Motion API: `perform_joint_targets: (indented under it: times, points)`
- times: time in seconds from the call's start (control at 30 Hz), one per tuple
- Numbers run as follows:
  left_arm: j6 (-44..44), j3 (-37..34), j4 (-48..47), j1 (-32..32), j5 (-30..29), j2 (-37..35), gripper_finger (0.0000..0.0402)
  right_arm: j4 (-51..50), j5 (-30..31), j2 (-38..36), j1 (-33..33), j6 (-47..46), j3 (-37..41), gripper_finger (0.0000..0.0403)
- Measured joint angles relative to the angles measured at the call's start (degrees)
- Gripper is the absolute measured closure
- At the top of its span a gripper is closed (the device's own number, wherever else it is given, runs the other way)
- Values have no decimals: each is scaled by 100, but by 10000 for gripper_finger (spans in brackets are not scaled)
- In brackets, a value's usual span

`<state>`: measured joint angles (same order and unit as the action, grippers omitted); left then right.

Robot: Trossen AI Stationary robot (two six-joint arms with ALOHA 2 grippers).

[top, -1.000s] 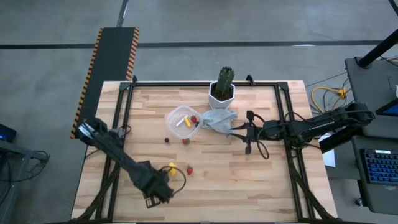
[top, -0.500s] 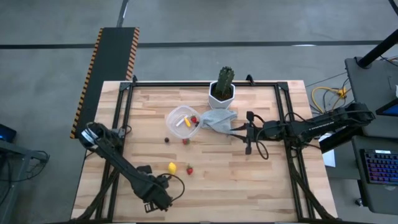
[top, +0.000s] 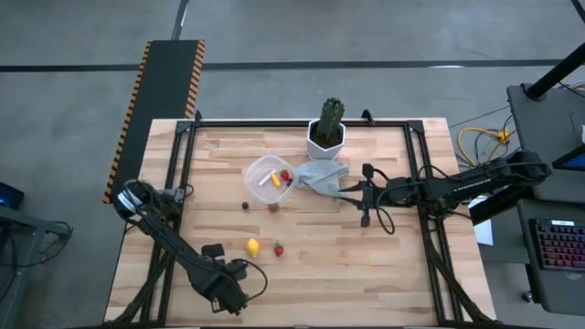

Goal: Pick and placing Produce into tupperware
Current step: Put the black cherry into the transparent bin

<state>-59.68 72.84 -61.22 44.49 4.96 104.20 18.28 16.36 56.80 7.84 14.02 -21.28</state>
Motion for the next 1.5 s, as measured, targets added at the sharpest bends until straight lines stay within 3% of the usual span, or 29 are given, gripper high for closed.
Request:
perform_joint_targets:
  times: [0.27, 0.5, 1.3, 1.5]
  points:
    - [-43, -281, 190, 58, 232, 1, 262, 0, 0, 0, 0, 15, 0, 324]
    - [-155, -554, 905, 68, 233, 0, 262, -1, 2, 0, 0, 15, 0, 325]
    - [-295, -930, 1058, 79, 294, -28, 263, -1, 18, 0, 0, 13, 0, 335]
    - [-295, -938, 1109, 79, 323, -28, 291, -1, 20, 0, 0, 13, 0, 330]
